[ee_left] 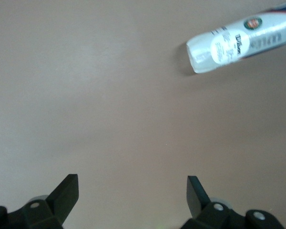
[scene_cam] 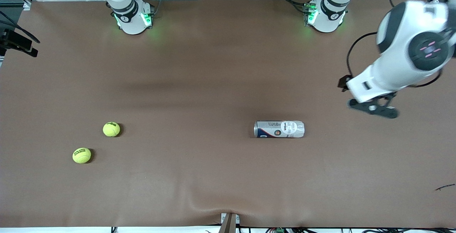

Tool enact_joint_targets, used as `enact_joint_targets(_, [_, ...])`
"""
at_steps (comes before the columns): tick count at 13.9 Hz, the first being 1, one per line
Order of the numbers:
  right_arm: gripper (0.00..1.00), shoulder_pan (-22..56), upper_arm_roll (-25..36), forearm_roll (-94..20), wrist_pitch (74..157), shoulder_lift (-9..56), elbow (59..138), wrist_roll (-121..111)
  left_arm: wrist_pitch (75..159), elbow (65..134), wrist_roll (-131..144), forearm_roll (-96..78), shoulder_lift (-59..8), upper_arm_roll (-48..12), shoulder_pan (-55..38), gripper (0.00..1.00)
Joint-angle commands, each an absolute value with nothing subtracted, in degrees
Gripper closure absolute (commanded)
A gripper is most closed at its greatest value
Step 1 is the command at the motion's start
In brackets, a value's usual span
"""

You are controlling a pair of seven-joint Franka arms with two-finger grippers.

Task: Insert tennis ball vertically with right arm
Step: 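Move the left gripper down toward the clear tennis-ball tube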

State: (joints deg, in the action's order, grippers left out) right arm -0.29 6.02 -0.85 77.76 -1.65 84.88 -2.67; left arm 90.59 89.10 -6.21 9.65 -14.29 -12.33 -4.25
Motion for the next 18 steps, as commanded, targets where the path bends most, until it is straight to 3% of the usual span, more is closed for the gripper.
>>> enact_joint_targets(1, [0.0, -0.1, 5.8, -1.1, 77.3, -1.7, 84.1, -2.5, 90.5, 87.3, -15.2, 11.1, -17.7, -12.4, -5.9, 0.0])
enact_joint_targets(5, [0.0, -0.7, 6.0, -1.2, 77.3, -1.6, 84.2, -2.6, 91.8, 87.0, -18.4, 18.4, -22.6, -12.4, -12.4, 0.0])
enact_joint_targets(10, [0.0, -0.7, 5.9, -1.1, 77.3, -1.6, 84.2, -2.5, 99.4, 86.7, -27.2, 24.6, -29.8, -12.7, -18.0, 0.0])
enact_joint_targets(13, [0.0, -0.7, 6.0, -1.1, 77.3, -1.6, 84.2, -2.5, 99.4, 83.4, -29.6, 32.7, -34.5, -12.6, -23.9, 0.0])
enact_joint_targets(18, [0.0, -0.7, 6.0, -1.1, 77.3, -1.6, 84.2, -2.5, 103.2, 79.6, -38.3, 32.8, -40.2, -12.7, -24.0, 0.0])
